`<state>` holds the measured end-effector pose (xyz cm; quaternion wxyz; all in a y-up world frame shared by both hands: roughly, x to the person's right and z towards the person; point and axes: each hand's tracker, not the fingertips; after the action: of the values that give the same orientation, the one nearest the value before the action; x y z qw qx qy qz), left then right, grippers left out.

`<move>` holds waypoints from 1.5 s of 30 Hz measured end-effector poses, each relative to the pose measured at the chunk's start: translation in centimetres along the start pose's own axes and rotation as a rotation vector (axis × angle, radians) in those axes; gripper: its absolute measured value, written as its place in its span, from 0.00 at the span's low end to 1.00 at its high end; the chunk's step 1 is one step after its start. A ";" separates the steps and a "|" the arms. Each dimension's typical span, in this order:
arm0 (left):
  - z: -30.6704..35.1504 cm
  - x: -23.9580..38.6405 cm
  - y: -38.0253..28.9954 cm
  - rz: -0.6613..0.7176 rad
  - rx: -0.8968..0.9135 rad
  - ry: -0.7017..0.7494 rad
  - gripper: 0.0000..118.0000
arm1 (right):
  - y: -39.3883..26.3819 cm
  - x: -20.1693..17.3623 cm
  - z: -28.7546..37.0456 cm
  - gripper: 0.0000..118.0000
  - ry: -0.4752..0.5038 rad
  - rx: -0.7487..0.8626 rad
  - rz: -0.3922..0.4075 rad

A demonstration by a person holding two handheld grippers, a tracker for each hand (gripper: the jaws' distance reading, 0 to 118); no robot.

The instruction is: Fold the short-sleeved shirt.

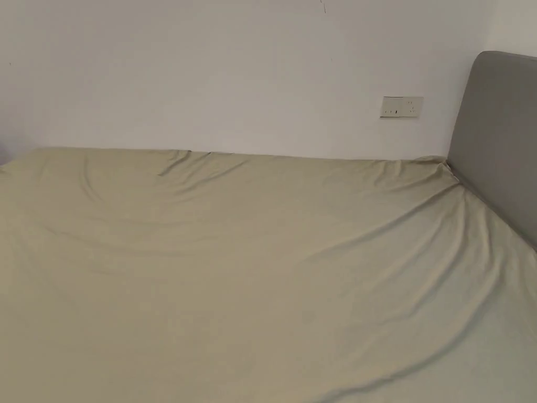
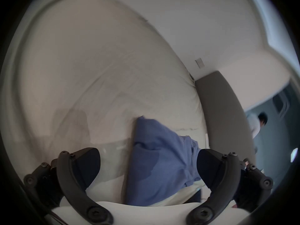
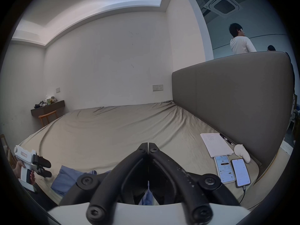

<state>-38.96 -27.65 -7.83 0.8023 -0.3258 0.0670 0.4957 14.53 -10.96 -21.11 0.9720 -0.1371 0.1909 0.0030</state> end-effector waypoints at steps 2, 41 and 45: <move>-1.4 -0.9 -0.5 0.114 -0.043 -0.059 0.93 | 0.1 -0.2 0.0 0.02 0.014 -0.004 -0.001; -9.3 19.5 -6.6 -0.678 -0.186 0.105 0.08 | 0.8 0.7 1.9 0.02 0.035 0.049 -0.018; -13.3 19.3 -9.6 -0.770 -0.200 0.148 0.57 | 0.3 2.1 2.9 0.02 -0.010 0.045 -0.033</move>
<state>-18.35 -23.80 -22.10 0.8866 -0.4384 -0.0507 0.1383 17.53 -9.99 -19.41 0.9757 -0.1185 0.1837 -0.0168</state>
